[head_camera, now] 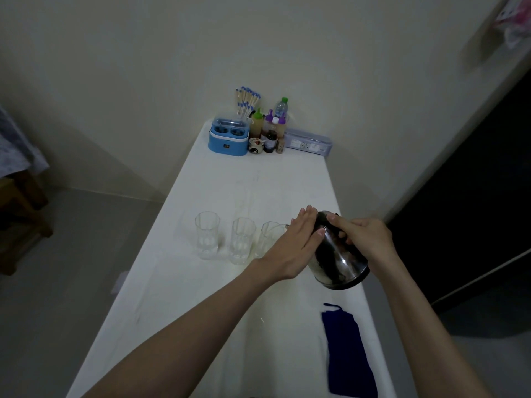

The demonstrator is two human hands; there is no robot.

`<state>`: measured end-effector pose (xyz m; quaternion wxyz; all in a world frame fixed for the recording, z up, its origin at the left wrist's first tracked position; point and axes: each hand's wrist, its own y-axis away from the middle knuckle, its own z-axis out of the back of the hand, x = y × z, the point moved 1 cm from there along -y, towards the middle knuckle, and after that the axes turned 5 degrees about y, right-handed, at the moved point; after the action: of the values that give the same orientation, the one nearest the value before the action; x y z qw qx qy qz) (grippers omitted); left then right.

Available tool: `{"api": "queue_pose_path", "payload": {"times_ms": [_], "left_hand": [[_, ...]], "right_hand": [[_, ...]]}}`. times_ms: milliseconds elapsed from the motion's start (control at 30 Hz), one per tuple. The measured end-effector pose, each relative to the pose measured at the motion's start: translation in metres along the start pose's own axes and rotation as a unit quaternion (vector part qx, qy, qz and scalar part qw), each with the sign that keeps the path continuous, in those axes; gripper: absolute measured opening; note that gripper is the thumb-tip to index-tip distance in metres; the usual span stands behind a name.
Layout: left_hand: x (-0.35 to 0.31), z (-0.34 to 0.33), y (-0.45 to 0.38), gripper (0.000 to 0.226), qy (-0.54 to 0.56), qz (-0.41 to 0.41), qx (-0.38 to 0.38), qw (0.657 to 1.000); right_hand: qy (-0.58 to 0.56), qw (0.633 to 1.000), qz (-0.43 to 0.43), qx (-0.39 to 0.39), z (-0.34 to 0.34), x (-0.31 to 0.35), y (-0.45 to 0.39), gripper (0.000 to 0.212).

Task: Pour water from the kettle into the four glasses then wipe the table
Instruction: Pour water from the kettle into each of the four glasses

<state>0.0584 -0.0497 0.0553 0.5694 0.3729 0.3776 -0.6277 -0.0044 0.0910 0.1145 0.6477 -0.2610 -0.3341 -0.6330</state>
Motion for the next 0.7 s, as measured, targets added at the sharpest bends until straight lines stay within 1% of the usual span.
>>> {"api": "queue_pose_path", "payload": {"times_ms": [133, 267, 433, 567, 700], "left_hand": [[0.0, -0.002, -0.001, 0.06, -0.046, 0.002, 0.033, 0.998], [-0.002, -0.008, -0.004, 0.059, -0.1, -0.005, 0.063, 0.993], [-0.01, -0.015, -0.01, 0.059, -0.138, -0.035, 0.077, 0.987], [-0.019, -0.023, -0.019, 0.06, -0.131, -0.049, 0.078, 0.987], [-0.021, -0.033, -0.027, 0.062, -0.115, -0.031, 0.086, 0.989]], "right_hand": [[-0.078, 0.995, -0.053, -0.016, -0.01, -0.024, 0.005, 0.04], [-0.168, 0.978, -0.12, -0.012, -0.018, -0.045, 0.012, 0.038], [-0.253, 0.956, -0.145, -0.006, -0.014, -0.06, 0.019, 0.025], [-0.252, 0.958, -0.139, -0.012, 0.003, -0.062, 0.013, 0.026], [-0.216, 0.969, -0.122, -0.014, 0.018, -0.064, 0.003, 0.031]]}}
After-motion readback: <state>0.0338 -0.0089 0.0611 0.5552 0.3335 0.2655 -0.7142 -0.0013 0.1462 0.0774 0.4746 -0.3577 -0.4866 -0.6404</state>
